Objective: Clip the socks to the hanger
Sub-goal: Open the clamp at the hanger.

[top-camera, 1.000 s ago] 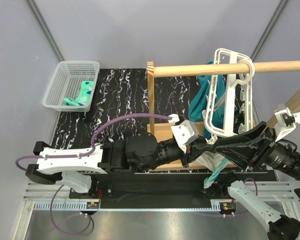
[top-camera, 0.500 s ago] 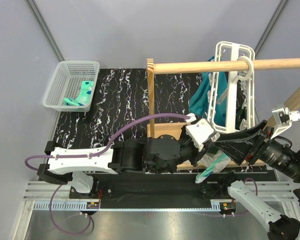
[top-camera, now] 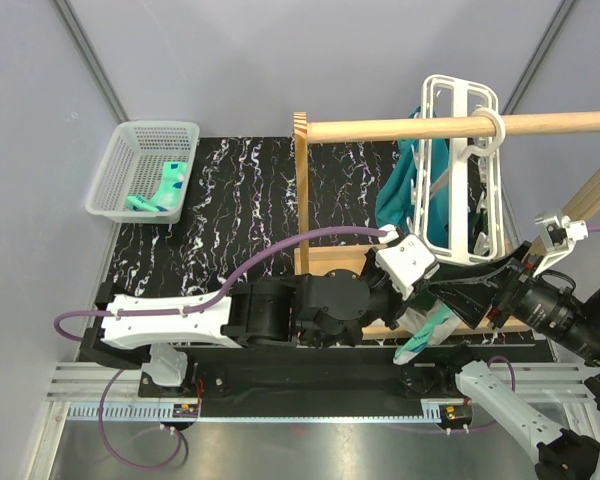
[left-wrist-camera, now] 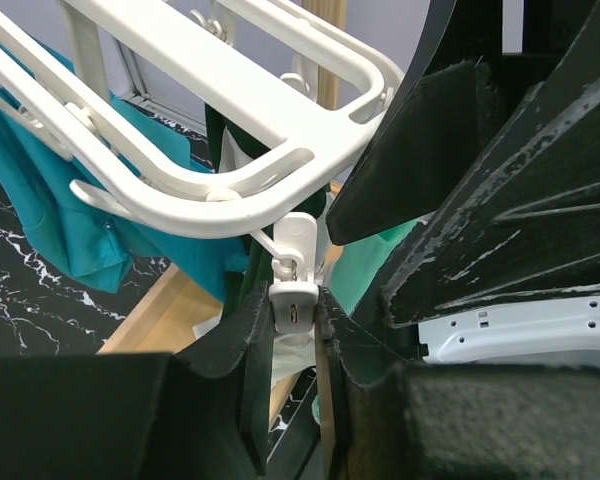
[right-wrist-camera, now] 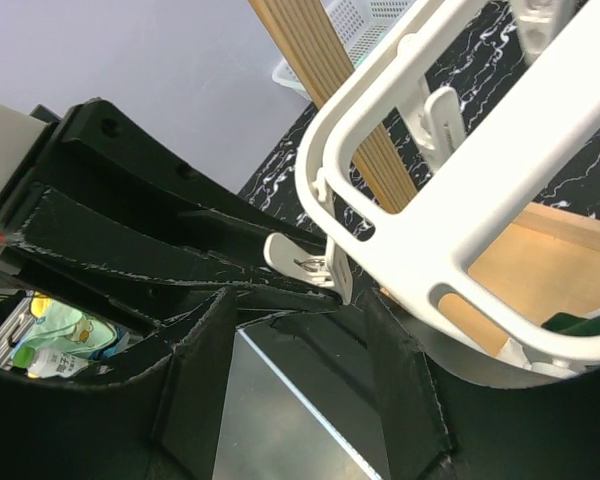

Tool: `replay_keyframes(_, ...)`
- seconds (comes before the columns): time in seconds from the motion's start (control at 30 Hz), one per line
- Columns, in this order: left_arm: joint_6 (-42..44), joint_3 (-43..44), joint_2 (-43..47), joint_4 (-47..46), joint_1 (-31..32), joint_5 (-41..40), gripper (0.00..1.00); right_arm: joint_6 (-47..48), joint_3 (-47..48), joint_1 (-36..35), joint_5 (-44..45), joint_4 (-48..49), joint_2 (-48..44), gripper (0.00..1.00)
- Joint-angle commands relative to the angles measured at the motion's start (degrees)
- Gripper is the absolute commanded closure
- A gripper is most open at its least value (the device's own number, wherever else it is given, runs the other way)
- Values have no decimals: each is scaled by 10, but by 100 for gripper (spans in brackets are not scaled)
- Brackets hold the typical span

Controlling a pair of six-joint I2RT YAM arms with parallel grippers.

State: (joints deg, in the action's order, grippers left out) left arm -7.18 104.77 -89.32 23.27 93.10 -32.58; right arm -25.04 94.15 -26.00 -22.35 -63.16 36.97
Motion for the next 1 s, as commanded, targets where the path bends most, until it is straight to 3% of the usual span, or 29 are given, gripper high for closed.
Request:
replay_keyframes(0.0, 4, 36, -2, -14, 16, 9, 100, 10, -14, 2, 52, 21, 29, 39)
replay_keyframes(0.37, 6, 61, -20, 6, 23, 9, 100, -17, -21, 2, 55, 50, 42, 45)
replay_keyframes(0.53, 9, 77, -37, 16, 28, 9, 100, -47, -36, 2, 67, 59, 41, 58)
replay_keyframes(0.97, 18, 79, -45, 9, 31, 1, 100, -93, -80, 2, 74, 72, 30, 48)
